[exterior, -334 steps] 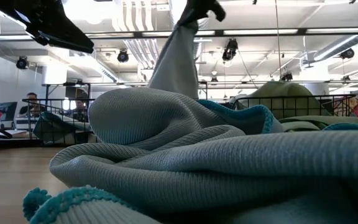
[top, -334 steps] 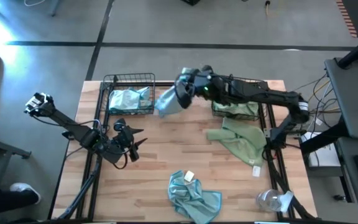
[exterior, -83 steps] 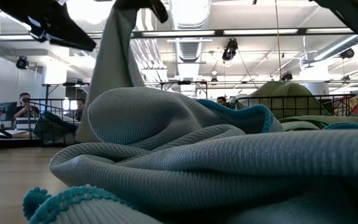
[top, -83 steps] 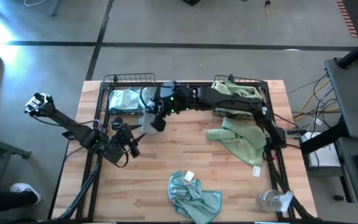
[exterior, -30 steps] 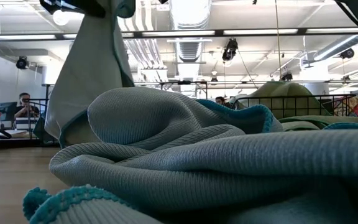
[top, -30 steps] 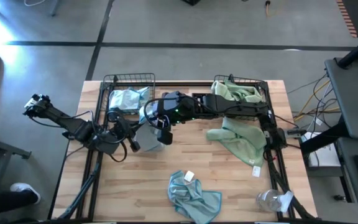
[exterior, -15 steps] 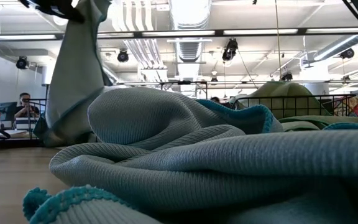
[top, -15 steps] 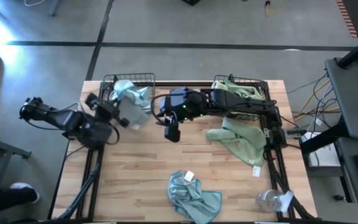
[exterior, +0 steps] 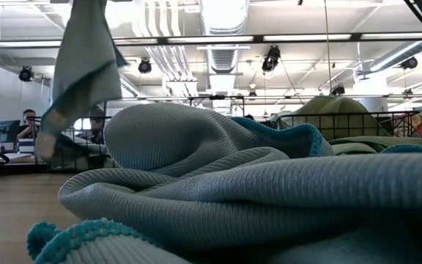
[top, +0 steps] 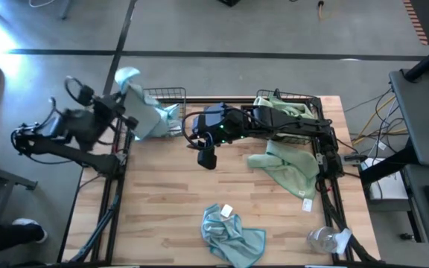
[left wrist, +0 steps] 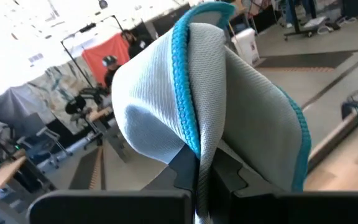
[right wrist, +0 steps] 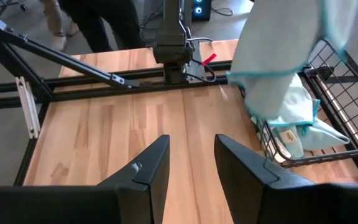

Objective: Sort microfiber towel by color & place in baskets
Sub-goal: Put the blue microfiber towel into the left wire basket

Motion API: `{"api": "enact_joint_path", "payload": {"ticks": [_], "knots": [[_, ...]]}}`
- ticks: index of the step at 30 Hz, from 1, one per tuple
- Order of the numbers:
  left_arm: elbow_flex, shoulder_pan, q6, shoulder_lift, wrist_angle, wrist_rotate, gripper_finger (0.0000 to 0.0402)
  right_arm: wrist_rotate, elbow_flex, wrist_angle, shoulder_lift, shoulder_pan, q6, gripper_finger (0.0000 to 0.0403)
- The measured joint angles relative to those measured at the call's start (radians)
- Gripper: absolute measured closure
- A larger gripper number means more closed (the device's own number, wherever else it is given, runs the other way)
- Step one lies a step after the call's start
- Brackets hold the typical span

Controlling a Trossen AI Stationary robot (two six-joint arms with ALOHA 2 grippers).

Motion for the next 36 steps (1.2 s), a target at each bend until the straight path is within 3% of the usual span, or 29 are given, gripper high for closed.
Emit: {"api": "enact_joint_path", "payload": {"ticks": [5,12,16,23,30,36], "knots": [[0.119,0.014,0.084,0.021,-0.002,0.024,0.0402,-0.001,0.000,-0.037,0.000,0.006,0.013,0.0280],[0.246,0.014,0.262,0.040,0.044,0.347,0.0402,-0.002,0.000,-0.080,0.000,0.028,0.011,0.0286],[0.271,0.014,0.364,0.051,0.057,0.458,0.0401,-0.002,0.000,-0.080,0.000,0.032,0.010,0.0286],[0.250,0.023,0.391,0.048,0.058,0.437,0.0401,-0.001,0.000,-0.080,0.000,0.034,0.011,0.0285],[0.200,0.076,0.386,0.049,0.094,0.173,0.0401,-0.001,0.000,-0.074,0.000,0.034,0.010,0.0288],[0.150,0.150,0.310,0.052,0.109,0.134,0.0401,-0.001,0.000,-0.074,0.000,0.034,0.010,0.0287]]}}
